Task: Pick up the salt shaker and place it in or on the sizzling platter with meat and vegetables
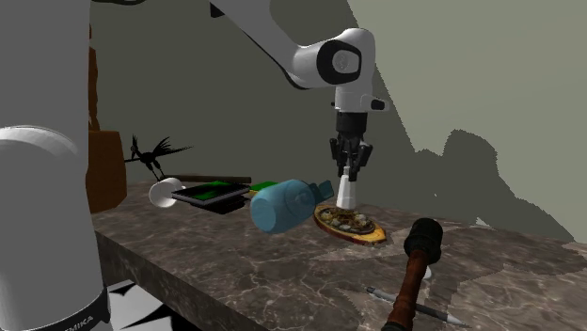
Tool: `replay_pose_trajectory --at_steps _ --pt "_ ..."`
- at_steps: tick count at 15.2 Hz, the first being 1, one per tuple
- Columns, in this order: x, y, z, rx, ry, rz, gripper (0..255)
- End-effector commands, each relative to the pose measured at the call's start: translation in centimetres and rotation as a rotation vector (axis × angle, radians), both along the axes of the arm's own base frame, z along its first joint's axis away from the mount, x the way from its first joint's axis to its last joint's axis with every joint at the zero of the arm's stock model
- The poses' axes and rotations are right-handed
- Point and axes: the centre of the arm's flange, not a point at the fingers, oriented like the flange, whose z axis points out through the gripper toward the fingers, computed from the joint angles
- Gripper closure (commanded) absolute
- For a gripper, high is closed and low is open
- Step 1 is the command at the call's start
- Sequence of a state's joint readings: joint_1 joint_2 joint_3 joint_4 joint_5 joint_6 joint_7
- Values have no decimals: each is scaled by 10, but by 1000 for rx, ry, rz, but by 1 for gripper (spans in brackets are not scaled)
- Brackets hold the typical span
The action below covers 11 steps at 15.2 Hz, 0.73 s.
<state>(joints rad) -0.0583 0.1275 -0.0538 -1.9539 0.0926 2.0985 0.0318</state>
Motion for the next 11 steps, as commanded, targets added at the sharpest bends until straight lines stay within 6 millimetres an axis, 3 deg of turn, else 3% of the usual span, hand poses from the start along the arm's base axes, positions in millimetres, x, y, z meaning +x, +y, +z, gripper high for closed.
replay_pose_trajectory --at_steps 1,4,5,10,11 --pt "0 0 0 0 0 0 255" --pt "0 0 0 0 0 0 255" --pt "0 0 0 0 0 0 0" --pt "0 0 0 0 0 0 0" --pt "0 -1 13 0 0 0 0"
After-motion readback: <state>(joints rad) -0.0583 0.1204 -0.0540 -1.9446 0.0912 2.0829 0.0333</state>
